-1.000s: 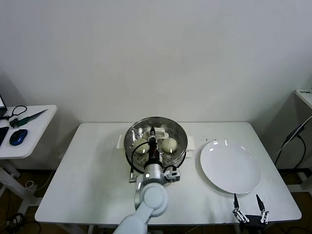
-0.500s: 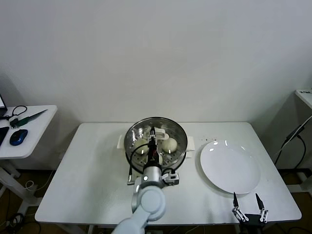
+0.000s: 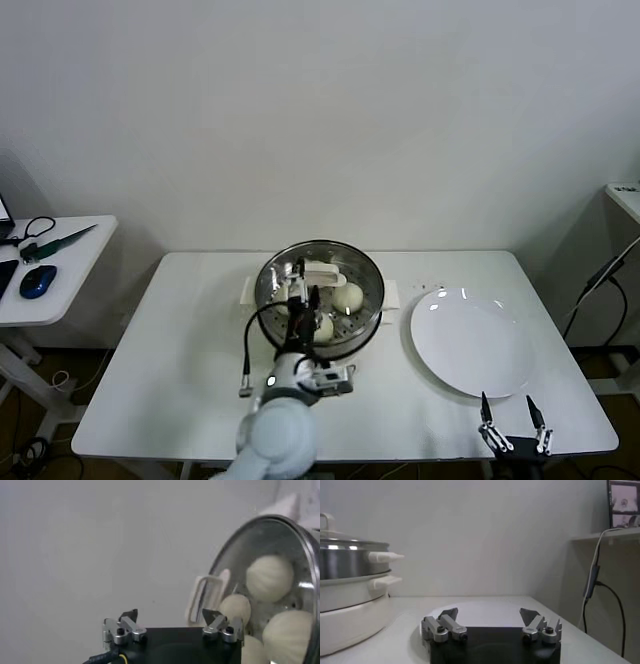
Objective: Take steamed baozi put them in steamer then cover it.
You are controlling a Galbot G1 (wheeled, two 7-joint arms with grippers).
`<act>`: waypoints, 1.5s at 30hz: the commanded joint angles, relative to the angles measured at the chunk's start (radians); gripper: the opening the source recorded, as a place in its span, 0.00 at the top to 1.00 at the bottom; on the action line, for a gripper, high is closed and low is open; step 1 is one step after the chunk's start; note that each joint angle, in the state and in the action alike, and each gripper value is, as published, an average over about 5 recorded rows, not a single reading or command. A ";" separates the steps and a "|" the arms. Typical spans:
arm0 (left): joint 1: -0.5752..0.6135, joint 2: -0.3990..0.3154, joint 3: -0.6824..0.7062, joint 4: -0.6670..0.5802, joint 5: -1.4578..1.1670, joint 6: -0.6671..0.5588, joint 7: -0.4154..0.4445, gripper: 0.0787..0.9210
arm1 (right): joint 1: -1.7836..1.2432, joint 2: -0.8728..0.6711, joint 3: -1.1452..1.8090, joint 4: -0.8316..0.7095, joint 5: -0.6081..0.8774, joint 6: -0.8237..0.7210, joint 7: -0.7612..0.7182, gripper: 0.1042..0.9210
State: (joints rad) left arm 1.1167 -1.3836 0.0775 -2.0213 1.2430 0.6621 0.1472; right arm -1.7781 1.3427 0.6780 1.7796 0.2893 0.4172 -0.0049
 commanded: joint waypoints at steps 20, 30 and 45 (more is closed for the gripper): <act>0.560 0.017 -0.598 0.154 -1.300 -0.927 -0.337 0.12 | 0.053 -0.052 -0.030 -0.020 0.038 0.014 -0.120 0.12; 0.552 0.001 -0.581 0.211 -1.270 -0.957 -0.337 0.12 | 0.049 -0.055 -0.038 -0.036 0.057 0.028 -0.123 0.12; 0.553 -0.002 -0.584 0.197 -1.268 -0.955 -0.339 0.12 | 0.051 -0.047 -0.045 -0.036 0.057 0.032 -0.120 0.12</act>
State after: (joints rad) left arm 1.6525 -1.3836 -0.4964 -1.8480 -0.0036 -0.2529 -0.1882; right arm -1.7287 1.2958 0.6347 1.7449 0.3441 0.4471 -0.1214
